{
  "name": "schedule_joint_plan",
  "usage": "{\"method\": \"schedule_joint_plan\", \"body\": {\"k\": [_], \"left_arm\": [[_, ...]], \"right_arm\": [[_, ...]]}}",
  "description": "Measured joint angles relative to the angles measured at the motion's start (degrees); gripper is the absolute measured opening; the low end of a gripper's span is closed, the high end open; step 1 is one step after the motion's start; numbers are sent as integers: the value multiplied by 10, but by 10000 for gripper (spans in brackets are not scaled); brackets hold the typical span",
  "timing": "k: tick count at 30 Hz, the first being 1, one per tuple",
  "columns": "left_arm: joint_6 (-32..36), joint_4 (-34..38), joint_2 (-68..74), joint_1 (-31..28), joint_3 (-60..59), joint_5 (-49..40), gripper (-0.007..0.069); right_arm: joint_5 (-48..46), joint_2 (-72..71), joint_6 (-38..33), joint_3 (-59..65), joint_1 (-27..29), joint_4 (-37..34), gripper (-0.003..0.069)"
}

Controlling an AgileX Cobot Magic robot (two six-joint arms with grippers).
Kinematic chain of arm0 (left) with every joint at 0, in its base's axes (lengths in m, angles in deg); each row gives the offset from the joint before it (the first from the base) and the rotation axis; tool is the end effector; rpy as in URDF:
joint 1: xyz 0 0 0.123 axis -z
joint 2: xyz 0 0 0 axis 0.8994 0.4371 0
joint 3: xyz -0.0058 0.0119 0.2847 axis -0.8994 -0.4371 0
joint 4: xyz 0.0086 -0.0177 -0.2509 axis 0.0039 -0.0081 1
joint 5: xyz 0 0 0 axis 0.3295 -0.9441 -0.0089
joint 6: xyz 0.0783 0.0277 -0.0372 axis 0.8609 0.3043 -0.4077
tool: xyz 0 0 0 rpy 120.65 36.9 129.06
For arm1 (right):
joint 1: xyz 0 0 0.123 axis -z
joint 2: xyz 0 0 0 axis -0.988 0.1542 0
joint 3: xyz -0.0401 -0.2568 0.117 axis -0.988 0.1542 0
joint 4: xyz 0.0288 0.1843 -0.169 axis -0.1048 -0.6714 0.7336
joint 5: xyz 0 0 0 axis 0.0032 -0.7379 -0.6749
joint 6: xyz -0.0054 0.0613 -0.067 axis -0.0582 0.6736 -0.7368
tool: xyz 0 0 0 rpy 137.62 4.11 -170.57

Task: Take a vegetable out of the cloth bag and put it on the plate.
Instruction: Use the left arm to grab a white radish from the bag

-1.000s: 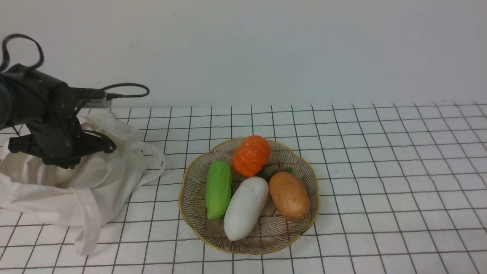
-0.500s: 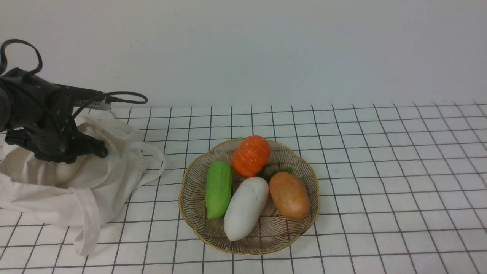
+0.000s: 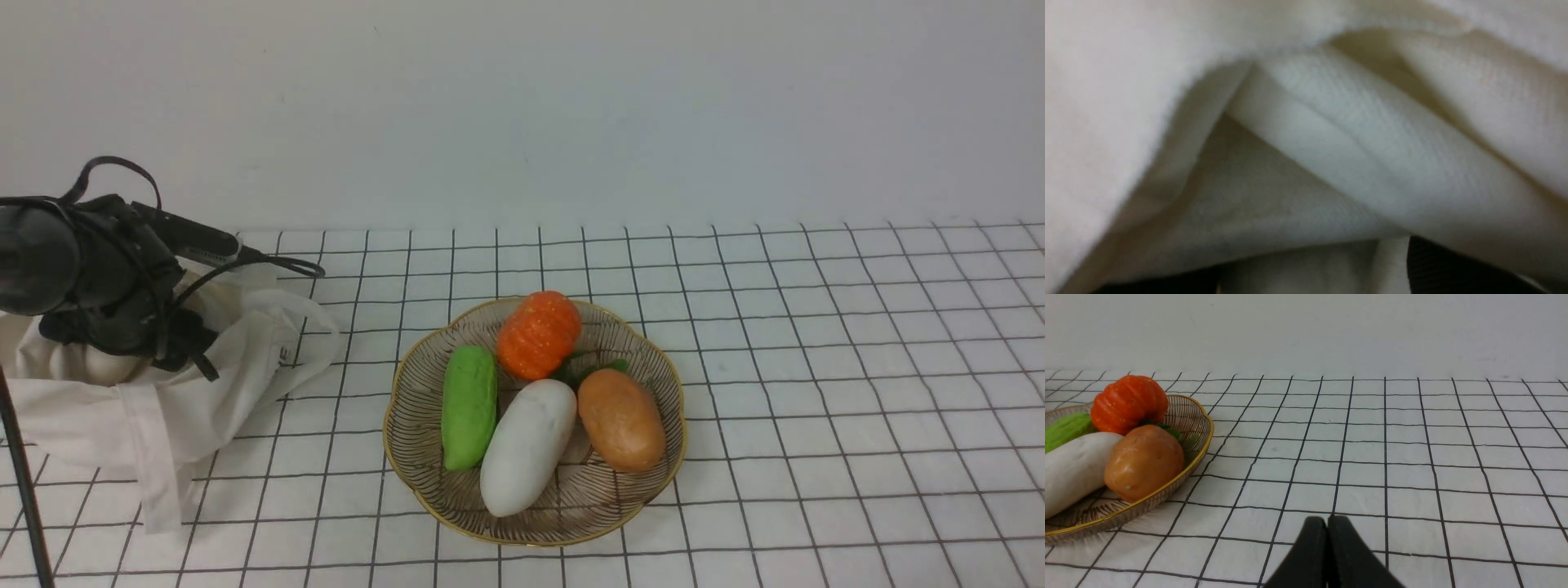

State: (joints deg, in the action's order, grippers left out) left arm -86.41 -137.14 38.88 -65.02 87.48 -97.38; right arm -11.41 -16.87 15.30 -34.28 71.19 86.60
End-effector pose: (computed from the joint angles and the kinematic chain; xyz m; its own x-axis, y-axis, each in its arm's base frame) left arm 0.4080 0.0450 0.1291 -0.9054 0.1634 -0.3918 -0.0369 0.8892 0.4561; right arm 0.0525 0.0073 0.1725 -0.2910 -0.0040 -0.9567 -0.1399 0.9894 0.0384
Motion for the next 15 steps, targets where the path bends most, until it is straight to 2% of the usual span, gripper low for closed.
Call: {"method": "schedule_joint_plan", "body": {"k": [3,8,11,12,14,15], "left_arm": [[-22,-13,12,0,1,-5,411],[-39,13,11,0,5,-17,414],[-24,86,-11,0,3,-42,414],[-22,86,-11,0,3,-44,414],[11,151,-43,0,-1,-65,414],[18,156,-46,0,-1,-68,414]], "right_arm": [[0,0,0,0,0,0,-14],[0,0,0,0,0,0,-14],[0,0,0,0,0,0,-14],[0,0,0,0,0,0,-14],[0,0,0,0,0,0,-14],[0,0,0,0,0,0,-14]]}}
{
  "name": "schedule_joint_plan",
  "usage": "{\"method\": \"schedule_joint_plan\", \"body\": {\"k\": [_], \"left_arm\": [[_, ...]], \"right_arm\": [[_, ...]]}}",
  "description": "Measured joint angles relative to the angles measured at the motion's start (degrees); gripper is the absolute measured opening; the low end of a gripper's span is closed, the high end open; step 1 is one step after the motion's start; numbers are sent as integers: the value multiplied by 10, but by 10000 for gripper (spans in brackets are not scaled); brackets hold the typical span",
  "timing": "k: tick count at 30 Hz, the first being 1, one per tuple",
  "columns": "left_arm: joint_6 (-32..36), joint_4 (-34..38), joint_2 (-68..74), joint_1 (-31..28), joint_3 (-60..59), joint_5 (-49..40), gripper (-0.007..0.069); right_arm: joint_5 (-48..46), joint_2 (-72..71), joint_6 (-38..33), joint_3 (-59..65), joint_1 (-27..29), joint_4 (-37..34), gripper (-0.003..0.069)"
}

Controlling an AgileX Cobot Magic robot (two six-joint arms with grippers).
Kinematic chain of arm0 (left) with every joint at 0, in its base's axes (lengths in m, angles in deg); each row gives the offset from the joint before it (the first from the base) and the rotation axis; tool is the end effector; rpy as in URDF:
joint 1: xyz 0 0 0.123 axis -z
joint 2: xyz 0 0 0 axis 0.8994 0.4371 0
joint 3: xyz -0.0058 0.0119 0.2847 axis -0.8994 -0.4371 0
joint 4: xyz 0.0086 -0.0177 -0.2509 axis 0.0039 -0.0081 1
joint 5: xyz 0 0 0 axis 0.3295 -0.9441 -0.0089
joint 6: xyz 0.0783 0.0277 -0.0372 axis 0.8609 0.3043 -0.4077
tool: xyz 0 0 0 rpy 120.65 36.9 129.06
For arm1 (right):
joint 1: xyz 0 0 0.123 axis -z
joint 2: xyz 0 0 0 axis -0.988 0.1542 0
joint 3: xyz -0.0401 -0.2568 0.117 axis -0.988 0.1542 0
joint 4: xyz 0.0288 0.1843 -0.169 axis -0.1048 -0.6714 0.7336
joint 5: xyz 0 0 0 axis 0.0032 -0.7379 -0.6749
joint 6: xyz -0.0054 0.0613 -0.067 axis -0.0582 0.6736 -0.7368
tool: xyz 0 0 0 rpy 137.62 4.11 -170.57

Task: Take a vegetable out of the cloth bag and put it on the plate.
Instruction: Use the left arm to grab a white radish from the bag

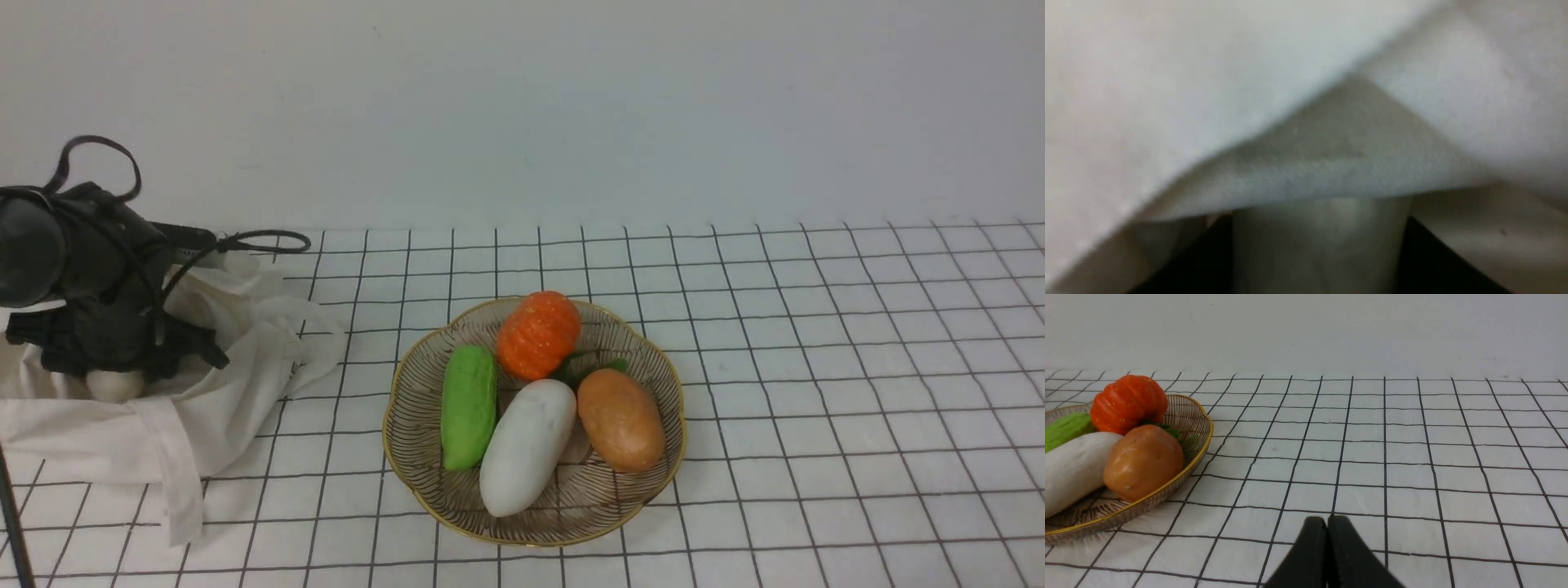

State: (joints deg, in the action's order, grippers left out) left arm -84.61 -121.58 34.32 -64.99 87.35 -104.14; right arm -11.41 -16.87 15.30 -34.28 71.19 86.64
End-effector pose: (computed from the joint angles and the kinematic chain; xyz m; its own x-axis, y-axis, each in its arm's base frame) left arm 0.3911 0.0411 0.1518 -0.9198 -0.0868 -0.3827 -0.2233 0.9177 0.3286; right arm 0.0525 0.0073 0.1725 -0.2909 -0.0046 -0.9567 -0.1398 0.9895 0.0377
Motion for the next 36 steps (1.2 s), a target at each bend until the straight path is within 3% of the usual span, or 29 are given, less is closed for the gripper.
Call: {"method": "schedule_joint_plan", "body": {"k": [6,16,22,36], "left_arm": [[99,135,-84,0,0,-47,414],[214,276,-133,0,-3,-130,414],[239,328,-116,0,-5,-186,414],[276,375,-145,0,-5,-301,414]], "right_arm": [[0,0,0,0,0,0,-14],[0,0,0,0,0,0,-14],[0,0,0,0,0,0,-14],[0,0,0,0,0,0,-14]]}}
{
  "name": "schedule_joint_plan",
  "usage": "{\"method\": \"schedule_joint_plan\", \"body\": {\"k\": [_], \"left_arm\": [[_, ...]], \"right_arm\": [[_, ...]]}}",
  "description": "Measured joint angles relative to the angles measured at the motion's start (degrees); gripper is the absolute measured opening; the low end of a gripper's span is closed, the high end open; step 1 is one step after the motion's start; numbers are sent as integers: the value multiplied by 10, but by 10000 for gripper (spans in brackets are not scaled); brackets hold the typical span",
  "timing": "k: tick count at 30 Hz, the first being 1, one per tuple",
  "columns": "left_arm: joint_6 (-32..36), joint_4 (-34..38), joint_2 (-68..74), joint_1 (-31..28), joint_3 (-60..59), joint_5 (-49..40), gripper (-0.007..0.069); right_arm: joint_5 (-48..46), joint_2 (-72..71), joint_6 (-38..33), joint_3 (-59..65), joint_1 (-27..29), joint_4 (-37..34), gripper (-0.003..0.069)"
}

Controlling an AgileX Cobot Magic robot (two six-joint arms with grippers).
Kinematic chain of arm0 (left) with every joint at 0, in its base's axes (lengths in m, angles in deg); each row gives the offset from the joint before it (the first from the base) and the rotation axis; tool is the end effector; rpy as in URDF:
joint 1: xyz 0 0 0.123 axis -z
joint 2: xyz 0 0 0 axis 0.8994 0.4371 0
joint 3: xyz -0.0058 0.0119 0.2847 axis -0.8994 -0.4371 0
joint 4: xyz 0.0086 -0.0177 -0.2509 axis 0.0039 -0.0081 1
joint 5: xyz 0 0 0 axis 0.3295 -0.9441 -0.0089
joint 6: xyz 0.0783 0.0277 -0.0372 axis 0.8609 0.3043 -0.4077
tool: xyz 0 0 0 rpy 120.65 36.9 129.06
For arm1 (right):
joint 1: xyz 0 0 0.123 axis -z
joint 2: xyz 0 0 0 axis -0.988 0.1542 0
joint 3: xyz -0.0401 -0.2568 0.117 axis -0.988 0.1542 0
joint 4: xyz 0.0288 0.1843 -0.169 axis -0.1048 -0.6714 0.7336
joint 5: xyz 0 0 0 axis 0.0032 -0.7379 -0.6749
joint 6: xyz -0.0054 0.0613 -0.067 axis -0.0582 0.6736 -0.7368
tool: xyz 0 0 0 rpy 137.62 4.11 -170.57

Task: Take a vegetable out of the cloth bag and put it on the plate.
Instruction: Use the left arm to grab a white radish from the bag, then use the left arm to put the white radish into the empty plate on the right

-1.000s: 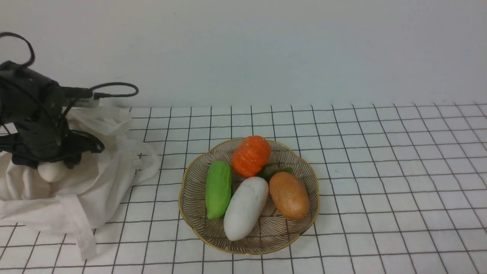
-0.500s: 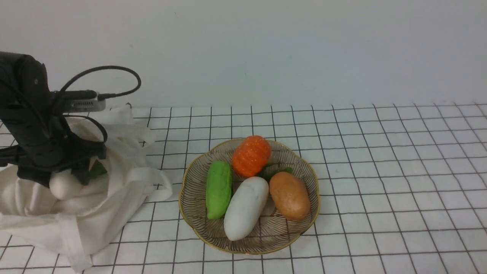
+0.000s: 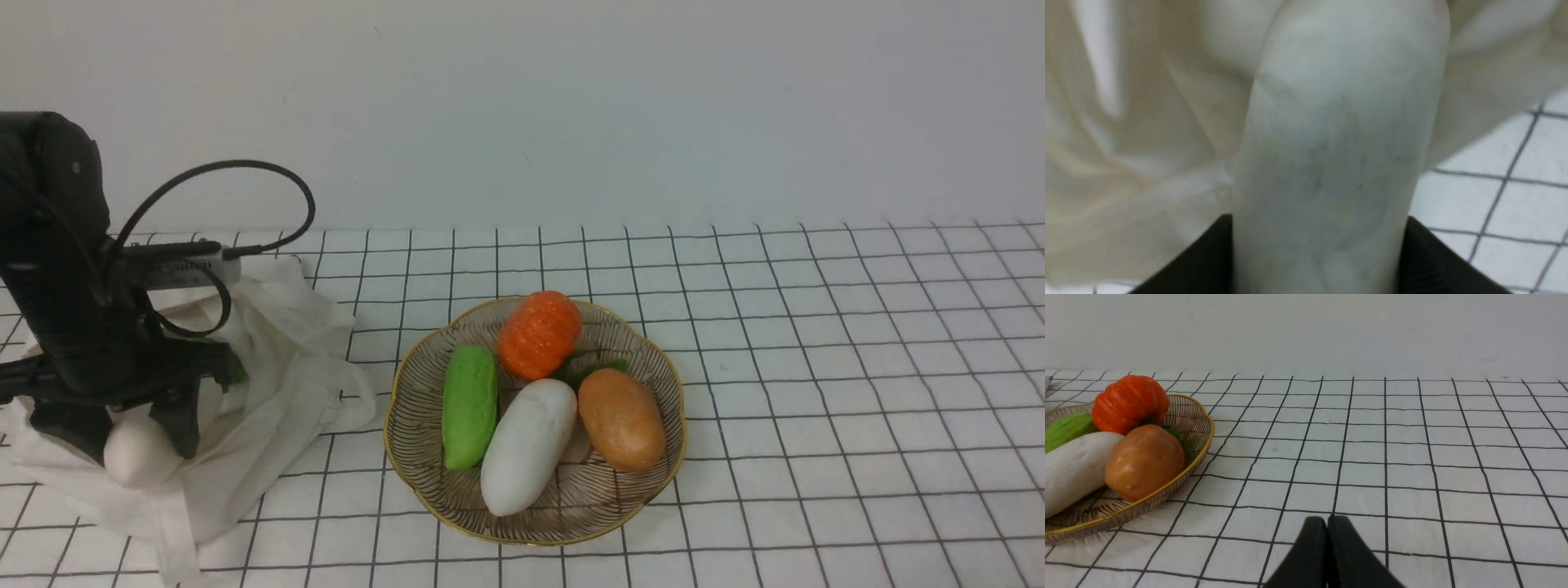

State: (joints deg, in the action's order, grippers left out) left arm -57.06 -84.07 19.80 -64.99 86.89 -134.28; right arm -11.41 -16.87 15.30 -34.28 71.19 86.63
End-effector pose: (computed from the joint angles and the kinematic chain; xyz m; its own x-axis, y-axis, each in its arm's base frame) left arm 0.3199 0.0062 0.2249 -0.9863 -0.1627 0.0278 -0.1623 0.9866 0.0165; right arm 0.0525 0.0073 0.1725 -0.2909 -0.0045 -0.9567 -0.1399 0.9894 0.0379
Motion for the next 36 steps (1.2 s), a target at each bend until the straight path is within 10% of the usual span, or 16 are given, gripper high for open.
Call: {"method": "schedule_joint_plan", "body": {"k": [12,22,36], "left_arm": [[59,91,-153,87,0,-12,414],[105,133,-59,299,0,253,414],[82,139,60,323,1,314,419]], "right_arm": [[0,0,0,0,0,0,-14],[0,0,0,0,0,0,-14],[0,0,0,0,0,0,-15]]}}
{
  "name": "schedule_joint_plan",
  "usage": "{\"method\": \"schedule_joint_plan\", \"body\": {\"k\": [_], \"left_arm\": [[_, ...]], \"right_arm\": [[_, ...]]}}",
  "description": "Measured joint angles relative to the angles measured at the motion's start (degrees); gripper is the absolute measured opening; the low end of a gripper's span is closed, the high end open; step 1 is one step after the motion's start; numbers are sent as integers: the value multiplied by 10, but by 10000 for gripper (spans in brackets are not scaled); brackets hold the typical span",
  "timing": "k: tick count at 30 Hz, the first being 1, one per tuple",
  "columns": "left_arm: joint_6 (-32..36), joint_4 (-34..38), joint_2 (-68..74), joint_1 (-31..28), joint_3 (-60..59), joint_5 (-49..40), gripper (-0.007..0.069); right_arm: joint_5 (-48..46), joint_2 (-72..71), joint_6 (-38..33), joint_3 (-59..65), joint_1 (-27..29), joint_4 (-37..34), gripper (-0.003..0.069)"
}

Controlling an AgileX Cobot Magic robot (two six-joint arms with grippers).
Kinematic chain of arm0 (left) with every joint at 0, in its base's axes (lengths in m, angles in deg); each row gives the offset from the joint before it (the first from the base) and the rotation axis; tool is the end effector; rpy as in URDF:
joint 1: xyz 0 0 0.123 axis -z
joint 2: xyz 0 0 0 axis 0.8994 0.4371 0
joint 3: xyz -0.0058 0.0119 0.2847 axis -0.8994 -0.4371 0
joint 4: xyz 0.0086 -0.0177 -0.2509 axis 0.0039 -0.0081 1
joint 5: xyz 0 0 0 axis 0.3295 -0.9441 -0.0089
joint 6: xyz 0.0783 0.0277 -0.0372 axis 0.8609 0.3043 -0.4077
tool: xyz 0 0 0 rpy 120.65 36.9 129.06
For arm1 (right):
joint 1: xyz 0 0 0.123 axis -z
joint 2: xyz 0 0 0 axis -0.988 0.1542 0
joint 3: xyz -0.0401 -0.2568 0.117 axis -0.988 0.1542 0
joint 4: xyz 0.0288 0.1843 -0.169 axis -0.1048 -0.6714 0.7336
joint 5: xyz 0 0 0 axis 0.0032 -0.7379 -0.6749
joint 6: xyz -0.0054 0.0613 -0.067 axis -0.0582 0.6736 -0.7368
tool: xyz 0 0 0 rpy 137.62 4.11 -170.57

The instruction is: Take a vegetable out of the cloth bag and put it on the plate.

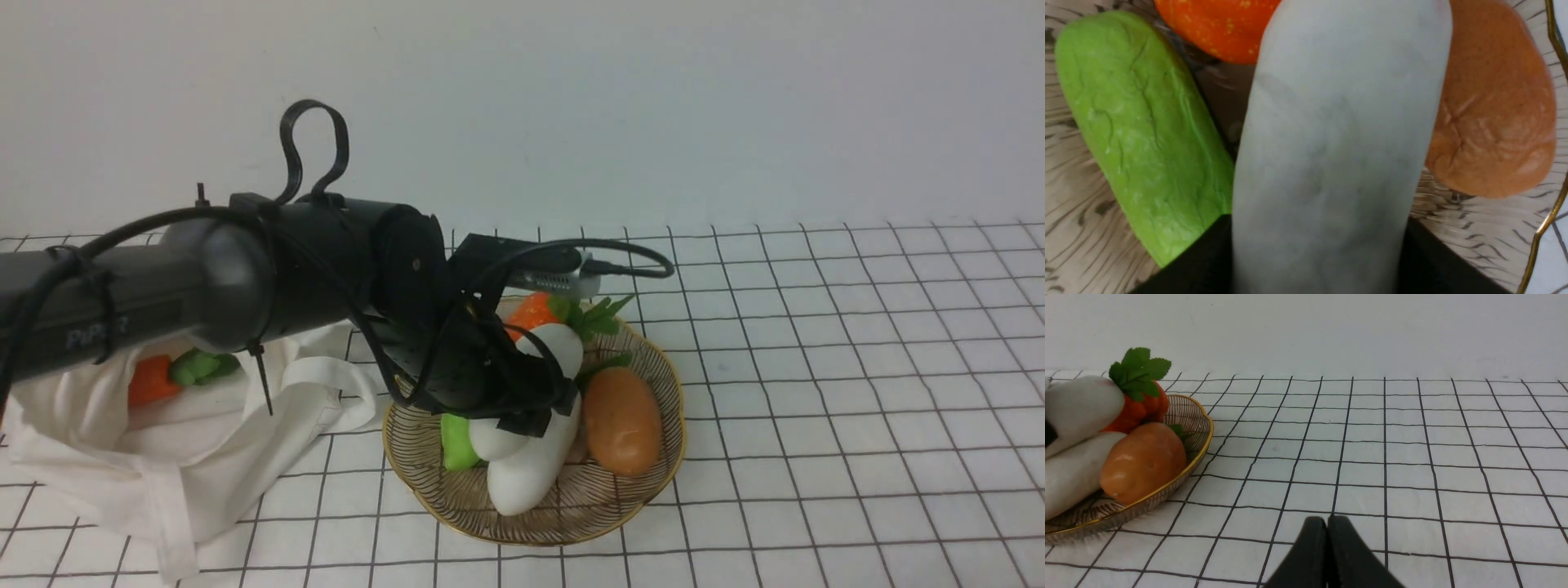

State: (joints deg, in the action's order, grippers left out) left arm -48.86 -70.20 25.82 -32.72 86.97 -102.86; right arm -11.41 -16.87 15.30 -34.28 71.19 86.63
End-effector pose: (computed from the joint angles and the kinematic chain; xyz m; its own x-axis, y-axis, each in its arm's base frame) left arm 0.3169 -0.2076 0.1991 -0.8711 0.3076 -0.3830 0.4037 0.8925 -0.2013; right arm 0.0525 0.0073 0.1725 -0.2909 -0.0045 -0.9567 -0.1399 0.9894 0.0379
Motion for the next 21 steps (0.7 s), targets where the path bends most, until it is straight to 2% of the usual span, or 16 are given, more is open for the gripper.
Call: {"method": "schedule_joint_plan", "body": {"k": [5,8,10,13,16,17,19,20,21], "left_arm": [[2,-3,-4,0,0,-14,563],[-2,-29,-18,0,9,-32,643],[-9,-45,-33,0,25,-51,658],[-22,-75,-66,0,58,-89,642],[-46,-112,-95,0,74,-121,566],[-60,-135,-113,0,77,-139,491],[-74,-152,-129,0,78,-152,409],[-93,-183,-165,0,79,-168,260],[-100,-195,-185,0,79,-174,172]], "right_arm": [[0,0,0,0,0,0,-15],[0,0,0,0,0,0,-15],[0,0,0,0,0,0,-15],[0,0,0,0,0,0,-15],[0,0,0,0,0,0,-15],[0,0,0,0,0,0,-15],[0,0,0,0,0,0,-15],[0,0,0,0,0,0,-15],[0,0,0,0,0,0,-15]]}}
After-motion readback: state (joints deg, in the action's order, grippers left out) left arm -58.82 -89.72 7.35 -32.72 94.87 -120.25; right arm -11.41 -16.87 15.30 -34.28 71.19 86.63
